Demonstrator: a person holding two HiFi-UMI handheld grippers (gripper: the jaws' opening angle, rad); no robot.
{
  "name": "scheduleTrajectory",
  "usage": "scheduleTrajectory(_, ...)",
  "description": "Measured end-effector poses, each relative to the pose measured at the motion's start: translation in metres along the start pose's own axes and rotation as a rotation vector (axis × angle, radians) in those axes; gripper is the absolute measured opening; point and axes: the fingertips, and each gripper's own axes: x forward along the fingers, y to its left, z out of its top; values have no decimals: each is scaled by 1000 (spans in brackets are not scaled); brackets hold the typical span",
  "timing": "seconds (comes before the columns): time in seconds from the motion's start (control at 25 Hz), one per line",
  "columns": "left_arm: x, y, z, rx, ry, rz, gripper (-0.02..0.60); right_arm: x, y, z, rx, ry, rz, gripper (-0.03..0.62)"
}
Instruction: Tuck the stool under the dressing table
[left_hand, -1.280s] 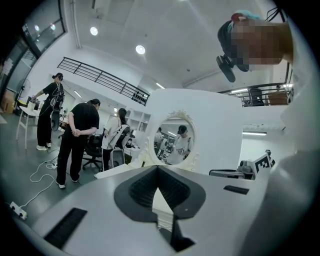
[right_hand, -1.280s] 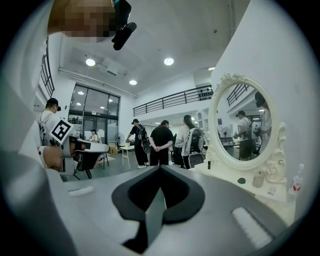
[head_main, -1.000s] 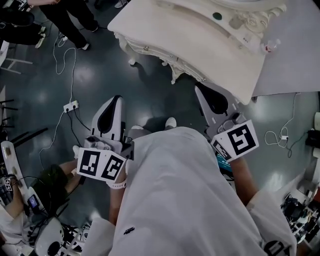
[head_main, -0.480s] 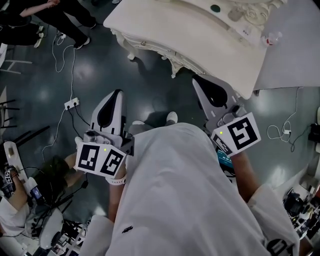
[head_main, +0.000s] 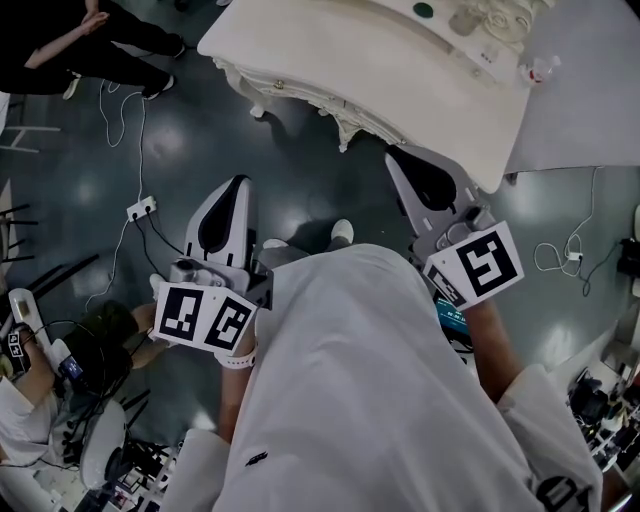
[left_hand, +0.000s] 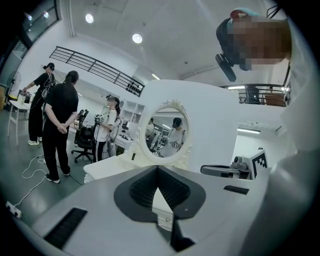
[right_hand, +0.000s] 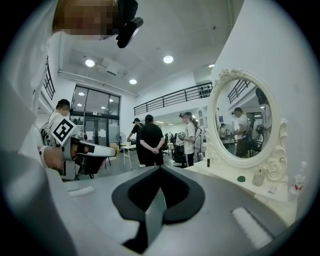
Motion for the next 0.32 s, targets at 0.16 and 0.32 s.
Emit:
scheduleTrajectory(0.16,3,0,-1,-5,6,1,9,0,-3,-2,3,9,-1,8)
scheduleTrajectory(0.32,6,1,-4,-5,18,1,9,0,-7,-3,10,11,-8,8)
